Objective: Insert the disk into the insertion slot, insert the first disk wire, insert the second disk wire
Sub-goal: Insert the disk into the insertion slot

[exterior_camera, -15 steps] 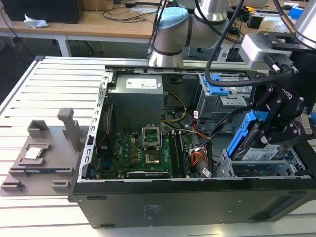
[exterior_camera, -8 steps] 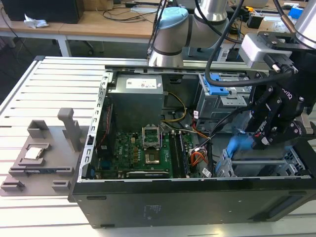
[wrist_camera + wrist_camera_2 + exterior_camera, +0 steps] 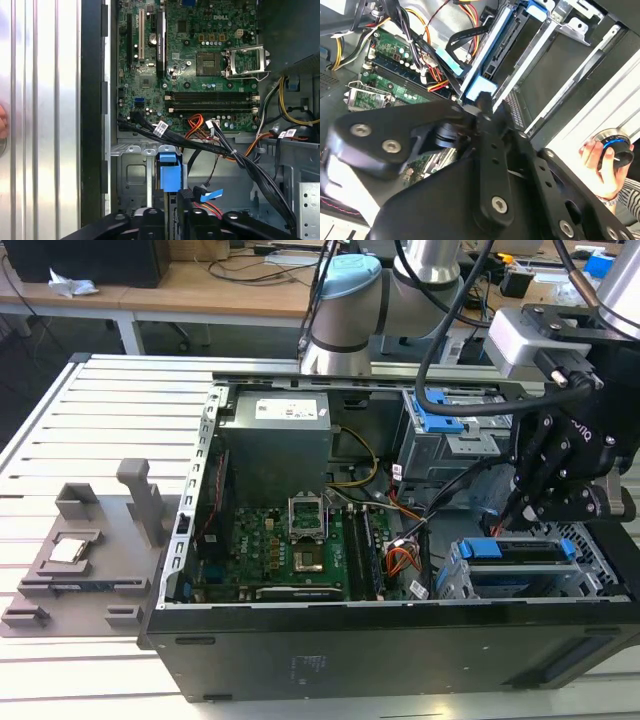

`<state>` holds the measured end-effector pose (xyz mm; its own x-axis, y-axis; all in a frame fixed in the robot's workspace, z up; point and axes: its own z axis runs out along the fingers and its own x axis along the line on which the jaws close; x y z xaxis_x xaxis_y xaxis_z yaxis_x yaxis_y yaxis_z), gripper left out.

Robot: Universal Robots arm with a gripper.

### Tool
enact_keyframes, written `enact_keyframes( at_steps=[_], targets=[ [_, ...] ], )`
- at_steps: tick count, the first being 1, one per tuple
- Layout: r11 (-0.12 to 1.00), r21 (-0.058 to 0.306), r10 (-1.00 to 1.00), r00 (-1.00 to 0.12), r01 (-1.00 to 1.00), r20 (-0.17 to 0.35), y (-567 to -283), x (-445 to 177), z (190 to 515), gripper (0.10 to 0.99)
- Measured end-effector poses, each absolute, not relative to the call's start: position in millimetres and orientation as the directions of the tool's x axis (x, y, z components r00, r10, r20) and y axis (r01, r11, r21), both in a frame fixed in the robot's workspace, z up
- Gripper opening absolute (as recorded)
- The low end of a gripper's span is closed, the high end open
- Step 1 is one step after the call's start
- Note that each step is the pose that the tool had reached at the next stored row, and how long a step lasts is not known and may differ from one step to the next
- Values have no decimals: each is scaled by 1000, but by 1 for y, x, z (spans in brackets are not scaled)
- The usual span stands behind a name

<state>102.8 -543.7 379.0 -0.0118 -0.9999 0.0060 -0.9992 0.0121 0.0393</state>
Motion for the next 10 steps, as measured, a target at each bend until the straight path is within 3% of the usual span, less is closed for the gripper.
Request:
enact_keyframes(
  at_steps=[2, 10],
  targets=[
    [12, 39, -1000, -12, -999, 6, -544, 103, 379, 118],
    [12, 39, -1000, -12, -999, 6, -544, 103, 379, 106]
  ],
)
